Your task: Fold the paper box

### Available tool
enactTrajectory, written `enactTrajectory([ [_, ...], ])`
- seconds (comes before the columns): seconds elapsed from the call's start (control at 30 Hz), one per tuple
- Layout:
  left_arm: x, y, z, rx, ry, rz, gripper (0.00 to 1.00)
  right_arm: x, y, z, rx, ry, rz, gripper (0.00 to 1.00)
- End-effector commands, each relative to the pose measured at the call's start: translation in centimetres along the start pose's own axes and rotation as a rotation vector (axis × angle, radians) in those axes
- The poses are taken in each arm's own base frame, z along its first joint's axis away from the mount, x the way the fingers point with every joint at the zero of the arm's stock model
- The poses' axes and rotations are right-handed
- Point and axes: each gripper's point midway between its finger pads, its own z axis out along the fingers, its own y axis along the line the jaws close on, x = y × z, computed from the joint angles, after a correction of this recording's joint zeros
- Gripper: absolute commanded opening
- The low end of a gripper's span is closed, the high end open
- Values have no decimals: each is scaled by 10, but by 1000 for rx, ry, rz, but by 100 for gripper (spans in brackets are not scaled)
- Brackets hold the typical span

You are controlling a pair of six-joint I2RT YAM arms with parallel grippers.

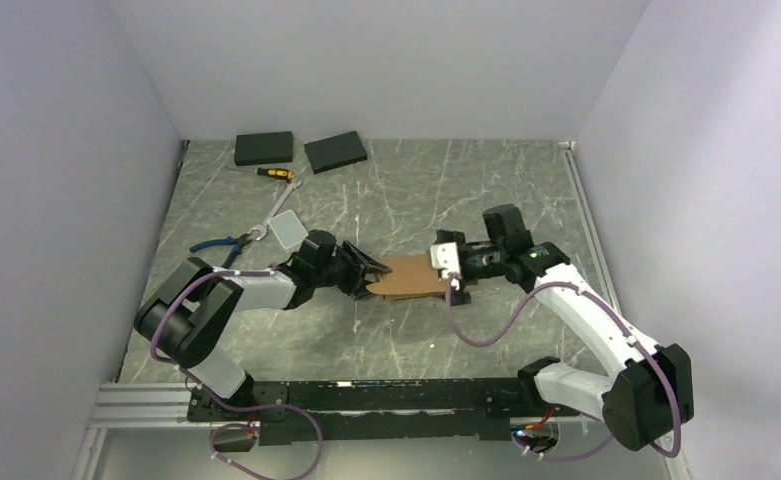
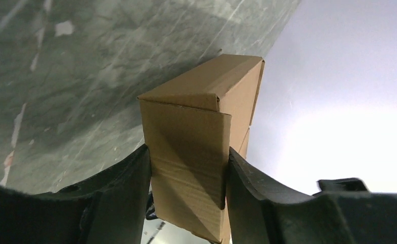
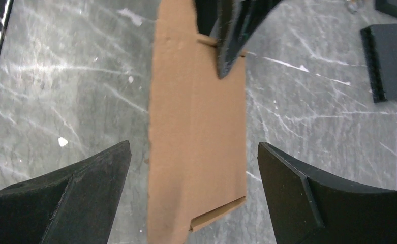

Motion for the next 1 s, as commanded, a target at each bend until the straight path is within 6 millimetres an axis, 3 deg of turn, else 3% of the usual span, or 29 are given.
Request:
enactTrajectory([
  [0.0, 2, -20, -6, 17, 38, -114, 54, 17, 3, 12, 4, 124, -177, 100],
  [0.23, -2, -31, -3, 44, 54, -175, 54, 36, 20, 30, 33, 205, -226, 100],
  [0.57, 2, -42, -5, 82, 80, -174, 54, 47, -25, 40, 293, 301, -322, 99],
  [0.8, 5, -46, -7, 110, 105, -181, 55, 54, -30, 49, 356, 340, -408, 96],
  [0.97, 6, -45, -9, 118, 108, -185, 56, 51, -32, 51, 381, 346, -426, 86],
])
